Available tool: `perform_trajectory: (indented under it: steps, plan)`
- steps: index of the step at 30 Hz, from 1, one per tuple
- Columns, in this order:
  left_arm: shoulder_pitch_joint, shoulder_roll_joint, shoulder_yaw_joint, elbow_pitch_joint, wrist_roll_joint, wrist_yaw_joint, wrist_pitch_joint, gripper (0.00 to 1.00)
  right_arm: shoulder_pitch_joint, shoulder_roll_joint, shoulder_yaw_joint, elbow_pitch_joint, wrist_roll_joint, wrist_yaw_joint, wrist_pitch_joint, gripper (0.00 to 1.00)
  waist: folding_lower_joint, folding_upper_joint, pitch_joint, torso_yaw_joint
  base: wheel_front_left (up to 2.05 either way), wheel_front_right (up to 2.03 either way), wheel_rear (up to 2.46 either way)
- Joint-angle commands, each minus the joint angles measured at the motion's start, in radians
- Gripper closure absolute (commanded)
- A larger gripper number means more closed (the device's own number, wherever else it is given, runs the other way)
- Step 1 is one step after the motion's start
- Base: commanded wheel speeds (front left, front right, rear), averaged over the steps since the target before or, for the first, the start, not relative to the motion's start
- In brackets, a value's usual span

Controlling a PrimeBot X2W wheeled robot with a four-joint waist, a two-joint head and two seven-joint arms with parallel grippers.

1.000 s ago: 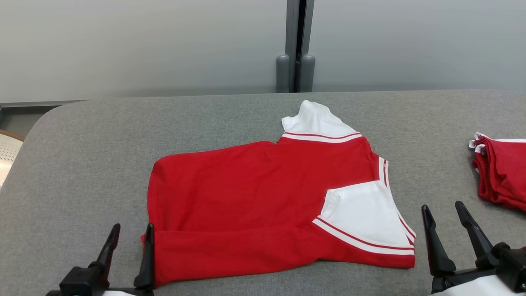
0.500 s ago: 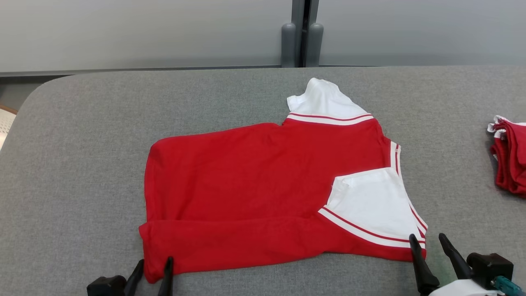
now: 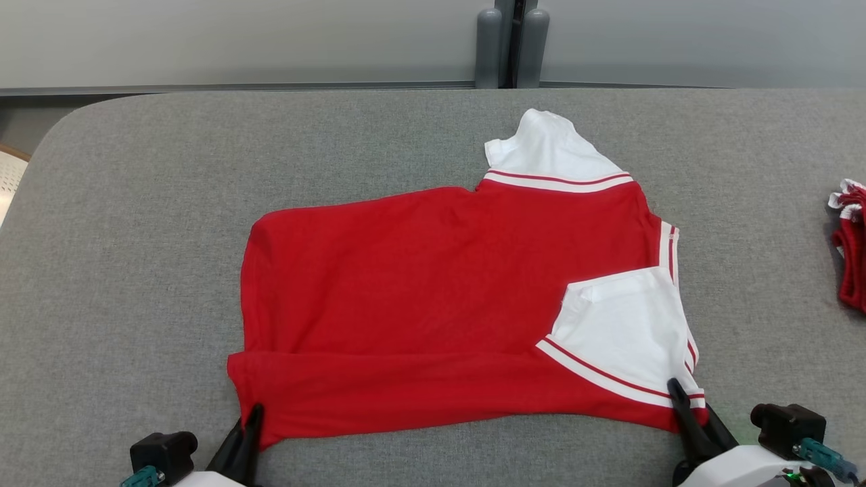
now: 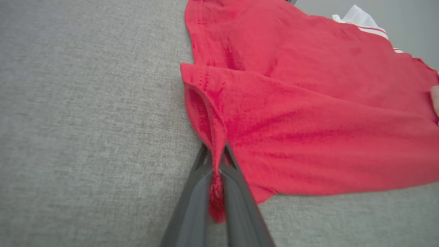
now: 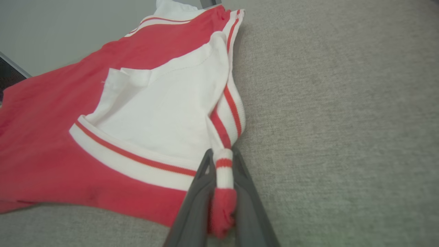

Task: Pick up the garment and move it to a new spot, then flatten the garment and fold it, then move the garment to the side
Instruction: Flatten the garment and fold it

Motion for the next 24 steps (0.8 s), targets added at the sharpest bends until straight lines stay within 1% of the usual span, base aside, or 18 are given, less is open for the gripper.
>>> perform_trajectory:
  steps: [1,5,10,14,18,19,20,21,24]
  plan:
    - [-0.007,0.01,0.004,0.011,-0.008,0.002,0.007,1.0,0.007,-0.01,0.002,0.013,0.001,-0.002,0.004,1.0,0.0,0.0,0.0,0.0,0.0,0.0,0.0]
    - [0.014,0.052,0.003,-0.037,-0.007,-0.006,0.04,1.0,0.054,-0.026,-0.008,-0.031,0.028,-0.003,-0.027,1.0,0.0,0.0,-0.019,-0.004,0.0,0.0,0.0]
    - [0.069,0.098,-0.001,-0.121,0.0,0.018,0.097,1.0,0.147,-0.02,-0.049,-0.114,0.027,-0.003,-0.008,1.0,0.0,0.0,-0.057,-0.011,0.0,0.0,0.0]
    - [0.13,0.121,0.002,-0.197,-0.016,0.042,0.155,1.0,0.231,0.011,-0.086,-0.182,0.024,-0.003,0.024,1.0,0.0,0.0,-0.078,-0.017,0.0,0.0,0.0]
    - [0.183,0.134,0.01,-0.251,-0.035,0.066,0.204,1.0,0.292,0.04,-0.102,-0.219,0.011,-0.003,0.05,1.0,0.0,0.0,-0.091,-0.024,0.0,0.0,0.0]
    - [0.191,0.137,0.01,-0.259,-0.036,0.075,0.213,0.67,0.299,0.045,-0.102,-0.225,0.006,-0.003,0.051,0.79,0.0,0.0,-0.092,-0.025,0.0,0.0,0.0]
    - [0.197,0.137,0.01,-0.267,-0.039,0.08,0.22,0.32,0.3,0.05,-0.103,-0.23,0.0,-0.003,0.055,0.51,0.0,0.0,-0.093,-0.026,0.0,0.0,0.0]
    - [0.199,0.132,0.011,-0.273,-0.044,0.083,0.222,0.0,0.296,0.053,-0.104,-0.236,-0.011,-0.003,0.056,0.0,0.0,0.0,-0.094,-0.027,0.0,0.0,0.0]
    - [0.206,0.116,0.025,-0.291,-0.044,0.106,0.194,0.0,0.263,0.058,-0.104,-0.27,-0.054,-0.002,0.027,0.0,0.0,0.0,-0.102,-0.034,0.0,0.0,0.0]
